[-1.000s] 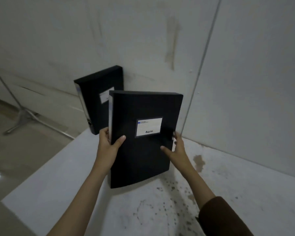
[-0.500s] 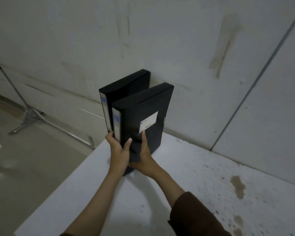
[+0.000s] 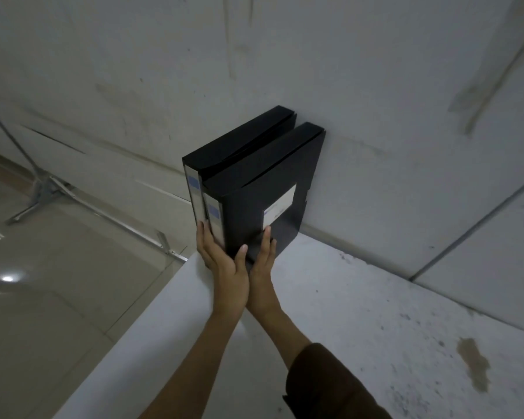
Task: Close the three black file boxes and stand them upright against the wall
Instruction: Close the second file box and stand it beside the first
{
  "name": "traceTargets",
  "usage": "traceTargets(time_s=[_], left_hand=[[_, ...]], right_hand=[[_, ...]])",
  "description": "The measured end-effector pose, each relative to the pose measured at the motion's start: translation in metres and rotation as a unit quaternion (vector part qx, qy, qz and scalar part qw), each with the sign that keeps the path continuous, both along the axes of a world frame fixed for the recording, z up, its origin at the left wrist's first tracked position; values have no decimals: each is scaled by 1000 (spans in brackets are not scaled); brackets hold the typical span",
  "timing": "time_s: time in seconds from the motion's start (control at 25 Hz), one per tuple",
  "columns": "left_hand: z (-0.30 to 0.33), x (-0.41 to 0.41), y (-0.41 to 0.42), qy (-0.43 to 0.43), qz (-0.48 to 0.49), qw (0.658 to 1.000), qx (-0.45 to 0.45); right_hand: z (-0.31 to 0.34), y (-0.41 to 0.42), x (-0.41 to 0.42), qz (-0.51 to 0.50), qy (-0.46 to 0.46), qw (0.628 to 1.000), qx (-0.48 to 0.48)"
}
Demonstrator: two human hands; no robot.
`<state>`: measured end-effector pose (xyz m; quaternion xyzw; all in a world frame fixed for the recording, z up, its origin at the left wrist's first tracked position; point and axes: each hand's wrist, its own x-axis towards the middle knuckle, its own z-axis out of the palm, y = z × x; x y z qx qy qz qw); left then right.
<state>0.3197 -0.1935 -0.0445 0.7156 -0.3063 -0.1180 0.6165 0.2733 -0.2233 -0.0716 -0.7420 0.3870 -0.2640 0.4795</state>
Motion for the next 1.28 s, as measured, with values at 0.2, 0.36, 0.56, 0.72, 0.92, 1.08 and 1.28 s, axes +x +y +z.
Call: traceTargets(time_s=[0.2,0.36,0.56,0.72,0.92,1.08,1.28], left_hand=[[-6,0,-14,-4,-23,1000,-15],[-9,-3,-22,2,-1,1000,19],[-6,-4,-20,15,-4,999,36],[4,-9,-13,53,9,998,33],[19,-46,0,108,73,991,34],[15,-95,10,120,-54,982,134],[11,-182,20,78,-285,929,224]], right_hand=[[-1,-20,13,-12,-39,999,14],[-1,-32,13,-1,-47,999,16],[0,-30,4,-2,-40,999,9],[13,-23,-3,-7,-37,999,2],[35,-11,-45,-21,-55,998,-5],[39,-6,-121,-20,31,999,-11],[43,3,-258,-34,62,997,-12]])
